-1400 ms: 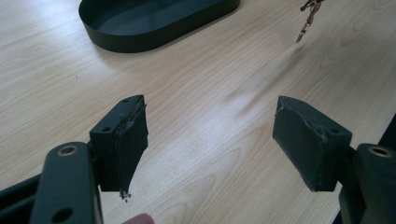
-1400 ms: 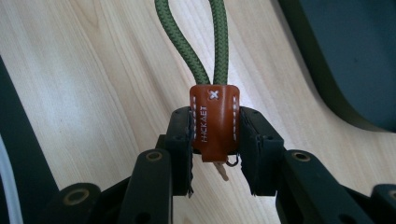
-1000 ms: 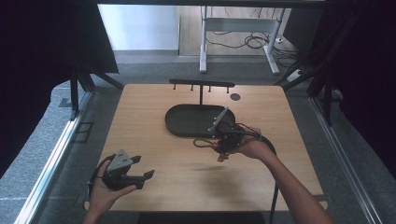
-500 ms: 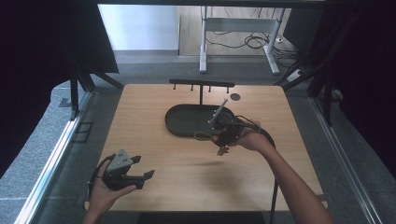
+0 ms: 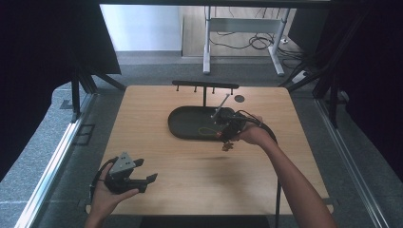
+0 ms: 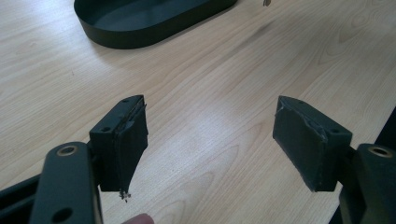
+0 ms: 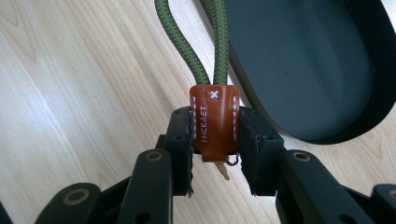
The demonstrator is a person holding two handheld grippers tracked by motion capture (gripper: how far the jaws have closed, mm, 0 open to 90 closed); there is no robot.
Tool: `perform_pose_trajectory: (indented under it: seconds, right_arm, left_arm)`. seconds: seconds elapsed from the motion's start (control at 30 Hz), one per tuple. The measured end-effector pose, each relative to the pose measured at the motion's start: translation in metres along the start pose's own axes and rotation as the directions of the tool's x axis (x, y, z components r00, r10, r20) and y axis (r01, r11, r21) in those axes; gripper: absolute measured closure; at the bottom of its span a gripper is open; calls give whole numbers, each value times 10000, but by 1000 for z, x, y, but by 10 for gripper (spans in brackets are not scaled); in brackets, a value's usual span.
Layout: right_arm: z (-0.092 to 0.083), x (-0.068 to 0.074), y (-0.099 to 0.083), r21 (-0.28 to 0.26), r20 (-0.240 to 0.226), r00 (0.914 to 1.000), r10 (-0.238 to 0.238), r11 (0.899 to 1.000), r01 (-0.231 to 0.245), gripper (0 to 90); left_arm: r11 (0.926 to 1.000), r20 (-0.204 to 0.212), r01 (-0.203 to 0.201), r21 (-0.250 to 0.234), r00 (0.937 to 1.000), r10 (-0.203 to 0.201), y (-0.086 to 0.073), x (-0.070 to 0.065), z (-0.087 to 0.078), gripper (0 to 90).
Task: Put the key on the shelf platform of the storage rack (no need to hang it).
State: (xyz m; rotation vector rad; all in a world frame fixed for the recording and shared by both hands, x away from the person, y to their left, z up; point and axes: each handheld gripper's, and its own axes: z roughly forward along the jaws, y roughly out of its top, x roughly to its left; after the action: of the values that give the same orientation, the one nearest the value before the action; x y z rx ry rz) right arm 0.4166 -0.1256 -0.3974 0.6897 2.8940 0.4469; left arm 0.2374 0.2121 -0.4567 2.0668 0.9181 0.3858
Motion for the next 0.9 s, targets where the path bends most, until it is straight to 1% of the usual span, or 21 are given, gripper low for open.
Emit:
perform_pose_trajectory:
  seconds: [0.13,0.17,0.2,0.23,0.3,0.37,0.43,0.5,0.6,0.63,0.8,0.87,0.9]
  right_arm:
    - [1,-5,2,3,42,10000,73,10000,-73,667]
    - [0,-10,4,-84,12,9999,127,9999,-127,667]
    - [0,-10,4,-84,12,9999,127,9999,-127,667]
    - [1,-13,5,-189,-16,9998,216,9996,-216,667]
    - [1,-16,7,-148,28,9997,242,9996,-242,667]
    - [1,-16,8,-162,38,9996,286,9995,-286,667]
    - [2,-19,10,-207,-8,9998,205,9996,-205,667]
    - [2,-20,14,-208,-29,9995,325,9993,-326,667]
    - [3,-21,16,-177,-25,9997,256,9995,-257,667]
    - [4,-23,18,-186,-97,9996,277,9994,-278,667]
    - [6,-24,21,-131,-35,9997,244,9996,-244,667]
    - [5,-25,23,-69,15,9994,350,9994,-350,667]
    - [5,-26,23,-139,-2,9996,277,9995,-277,667]
  left_arm:
    - [10000,-22,40,-6,10000,-40,0,1,0,267]
    - [10000,-22,19,21,10000,-19,0,1,0,266]
    - [10000,-22,19,21,10000,-19,0,1,0,267]
    - [10000,-20,24,19,10000,-24,-1,2,0,267]
    - [10000,-24,21,28,10000,-21,-1,2,0,267]
    - [10000,-21,23,39,10000,-23,-1,2,1,267]
    - [10000,-17,24,31,10000,-24,-1,2,0,267]
    - [10000,-19,39,5,10000,-39,-1,3,0,267]
    - [10000,-40,75,-4,10000,-75,-1,3,-1,267]
    - [10000,-32,76,-7,10000,-76,-1,3,-1,267]
    - [10000,-27,76,-3,10000,-76,-1,3,0,267]
    - [10000,-22,79,-6,10000,-79,-1,3,0,267]
    - [10000,-23,81,-11,10000,-81,-1,4,-1,267]
